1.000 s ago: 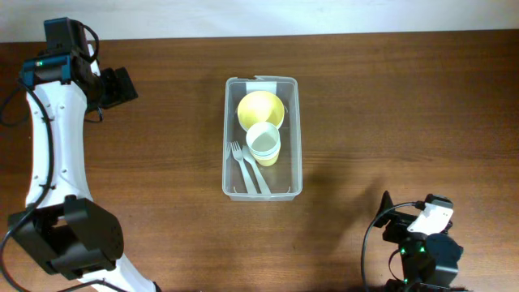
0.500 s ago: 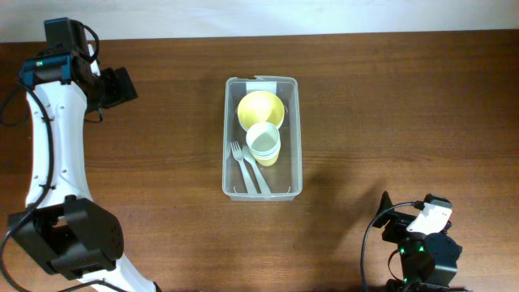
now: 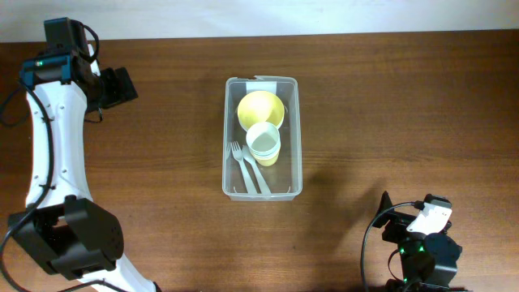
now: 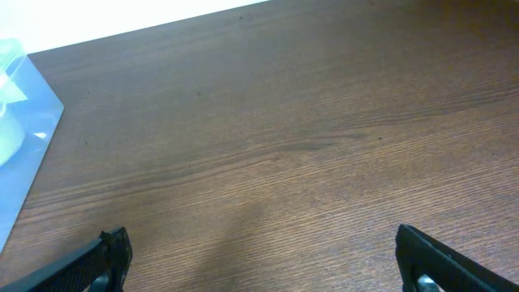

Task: Pack container

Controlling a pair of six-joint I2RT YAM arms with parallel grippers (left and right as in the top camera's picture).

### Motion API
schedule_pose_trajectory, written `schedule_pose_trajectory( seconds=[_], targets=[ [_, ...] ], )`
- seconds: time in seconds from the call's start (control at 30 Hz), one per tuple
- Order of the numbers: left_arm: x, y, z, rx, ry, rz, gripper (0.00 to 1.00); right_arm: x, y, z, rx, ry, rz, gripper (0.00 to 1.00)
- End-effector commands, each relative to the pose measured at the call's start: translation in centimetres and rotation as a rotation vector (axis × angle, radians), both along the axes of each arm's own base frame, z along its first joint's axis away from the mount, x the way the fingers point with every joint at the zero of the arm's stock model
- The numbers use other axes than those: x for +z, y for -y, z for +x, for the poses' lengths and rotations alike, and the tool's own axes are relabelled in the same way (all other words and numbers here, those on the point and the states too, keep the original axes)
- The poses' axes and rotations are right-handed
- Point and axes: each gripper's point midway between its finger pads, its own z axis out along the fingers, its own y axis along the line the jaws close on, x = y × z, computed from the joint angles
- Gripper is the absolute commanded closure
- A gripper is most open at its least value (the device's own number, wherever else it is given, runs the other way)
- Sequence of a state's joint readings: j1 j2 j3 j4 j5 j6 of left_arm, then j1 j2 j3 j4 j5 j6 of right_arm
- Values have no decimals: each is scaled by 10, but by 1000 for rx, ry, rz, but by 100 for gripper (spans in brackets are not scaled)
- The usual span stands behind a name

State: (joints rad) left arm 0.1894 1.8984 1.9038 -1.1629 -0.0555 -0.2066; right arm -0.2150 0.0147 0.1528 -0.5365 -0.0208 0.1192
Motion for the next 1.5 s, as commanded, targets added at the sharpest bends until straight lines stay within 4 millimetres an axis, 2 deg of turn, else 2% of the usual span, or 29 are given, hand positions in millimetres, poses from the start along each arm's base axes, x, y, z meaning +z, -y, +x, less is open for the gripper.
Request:
schedule_pose_trajectory(
  seconds=[0.0,0.13,0.2,0.27,0.3,0.33,0.4,0.47,0.5,0.73,0.77,1.0,1.2,1.37,1.47],
  targets=[
    [4,0,2,8,14,-8,0,-1,-3,1,18,5,-4,1],
    [16,4,-1,0,37,7,0,-1,-3,1,18,5,-4,1],
    [42,15,-2,-49,98,59,0,-1,-3,1,18,5,-4,1],
    [70,34,3,-182,186,132,0,-1,-3,1,18,6,-4,1],
    [92,52,5,-302,257,194,0,-1,-3,1,17,5,-4,1],
    [104,64,4,-379,301,237,0,-1,-3,1,18,5,-4,1],
    [119,83,-3,-480,379,297,0,-1,-3,1,18,5,-4,1],
    [123,88,-14,-486,432,314,0,-1,-3,1,18,5,-4,1],
    [119,88,-22,-479,453,315,0,-1,-3,1,17,5,-4,1],
    [35,78,-101,-375,465,258,0,-1,-3,1,18,5,-4,1],
    [15,78,-124,-375,468,258,0,-1,-3,1,18,5,-4,1],
    [-17,78,-181,-369,543,269,0,-1,-3,1,18,6,-4,1],
    [-51,79,-210,-364,608,278,0,-1,-3,1,18,5,-4,1],
    [-74,81,-218,-368,642,276,0,-1,-3,1,18,5,-4,1],
    [-78,82,-219,-374,662,275,0,-1,-3,1,18,5,-4,1]
  ],
)
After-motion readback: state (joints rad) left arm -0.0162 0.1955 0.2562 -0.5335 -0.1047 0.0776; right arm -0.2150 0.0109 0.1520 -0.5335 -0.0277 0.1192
